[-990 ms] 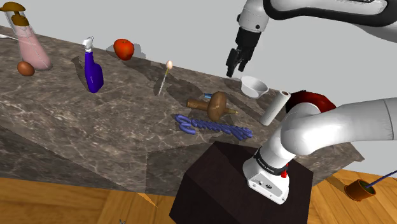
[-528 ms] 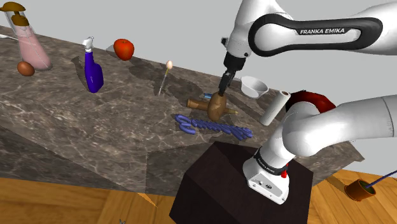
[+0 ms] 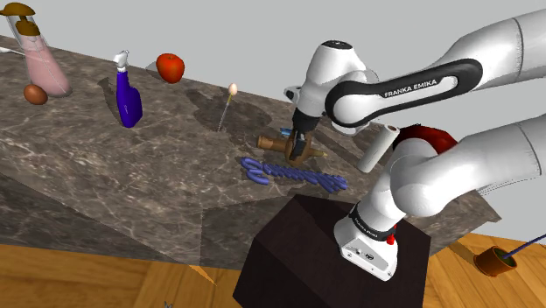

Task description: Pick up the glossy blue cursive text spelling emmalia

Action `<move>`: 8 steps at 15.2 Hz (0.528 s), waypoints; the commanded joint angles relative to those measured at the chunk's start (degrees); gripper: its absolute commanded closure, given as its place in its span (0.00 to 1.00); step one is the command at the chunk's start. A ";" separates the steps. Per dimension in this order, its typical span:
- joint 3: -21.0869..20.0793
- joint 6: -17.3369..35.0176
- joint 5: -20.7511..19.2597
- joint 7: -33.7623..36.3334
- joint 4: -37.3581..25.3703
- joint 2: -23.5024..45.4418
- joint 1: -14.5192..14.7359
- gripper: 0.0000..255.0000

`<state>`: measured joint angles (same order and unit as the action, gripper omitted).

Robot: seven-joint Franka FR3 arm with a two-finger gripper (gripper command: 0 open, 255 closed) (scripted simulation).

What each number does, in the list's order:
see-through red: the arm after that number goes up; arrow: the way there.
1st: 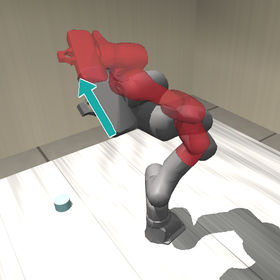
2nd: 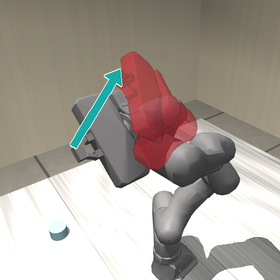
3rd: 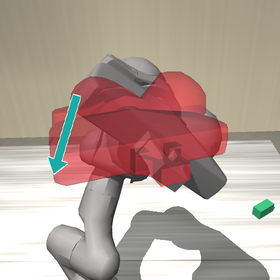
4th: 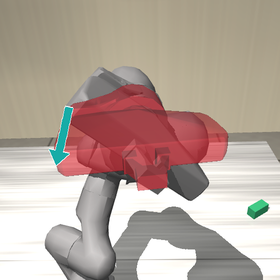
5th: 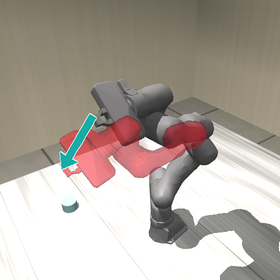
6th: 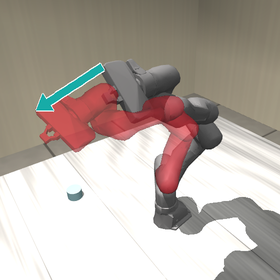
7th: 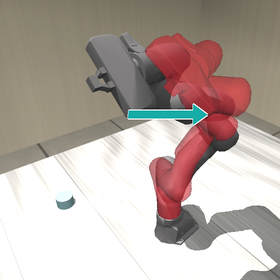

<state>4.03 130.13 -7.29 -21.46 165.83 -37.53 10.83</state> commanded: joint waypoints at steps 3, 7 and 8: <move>1.01 12.96 -2.01 -6.04 4.27 7.28 2.30 0.00; 0.99 18.05 -2.63 -5.54 5.26 11.38 1.94 0.00; 0.97 19.35 -2.81 -5.39 5.46 12.49 1.83 0.00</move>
<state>4.99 148.22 -9.94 -26.89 171.24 -26.22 12.75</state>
